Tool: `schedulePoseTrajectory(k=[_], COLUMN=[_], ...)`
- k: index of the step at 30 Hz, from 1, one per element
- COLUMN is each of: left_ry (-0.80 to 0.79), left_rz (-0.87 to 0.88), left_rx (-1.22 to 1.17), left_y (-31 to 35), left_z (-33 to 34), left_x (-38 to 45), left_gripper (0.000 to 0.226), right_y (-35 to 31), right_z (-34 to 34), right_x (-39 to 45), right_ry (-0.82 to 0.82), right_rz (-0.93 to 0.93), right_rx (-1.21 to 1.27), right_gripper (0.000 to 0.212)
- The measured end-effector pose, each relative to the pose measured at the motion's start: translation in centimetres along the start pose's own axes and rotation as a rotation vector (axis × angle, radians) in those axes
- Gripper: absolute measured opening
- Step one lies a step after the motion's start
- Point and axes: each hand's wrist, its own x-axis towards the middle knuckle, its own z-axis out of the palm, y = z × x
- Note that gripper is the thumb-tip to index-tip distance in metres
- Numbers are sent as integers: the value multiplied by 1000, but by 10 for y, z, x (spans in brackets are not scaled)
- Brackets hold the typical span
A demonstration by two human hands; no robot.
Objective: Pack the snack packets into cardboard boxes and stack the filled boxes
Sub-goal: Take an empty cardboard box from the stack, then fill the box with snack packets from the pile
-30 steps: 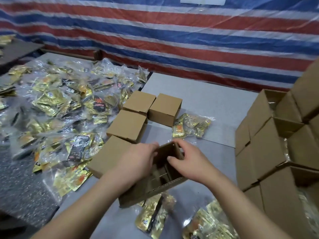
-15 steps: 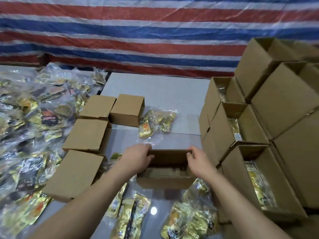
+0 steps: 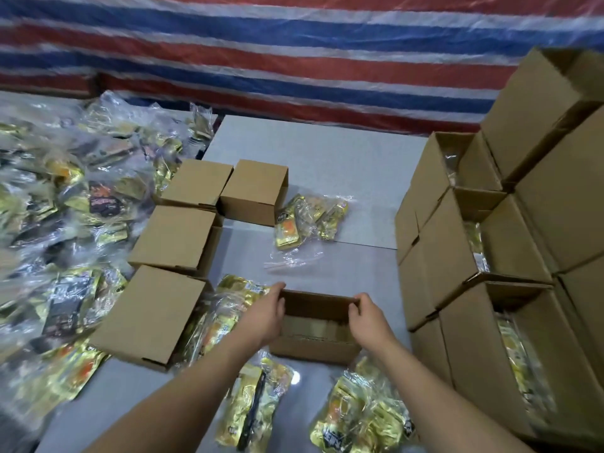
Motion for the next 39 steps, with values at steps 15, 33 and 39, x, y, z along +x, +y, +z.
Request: schedulePoseTrajectory(k=[15, 33, 39], left_ry=[-167, -54, 274], left_rz=[-382, -396, -240], left_rx=[261, -172, -428], left_y=[-88, -69, -39], left_z=[70, 66, -32], left_x=[-82, -123, -142], left_gripper=[87, 80, 66], right_y=[-16, -30, -72], right_z=[-23, -17, -23], right_x=[-29, -69, -95], right_ry=[67, 333, 182], right_rz=[-200, -425, -473], right_rx=[-92, -102, 417], right_gripper=[66, 27, 10])
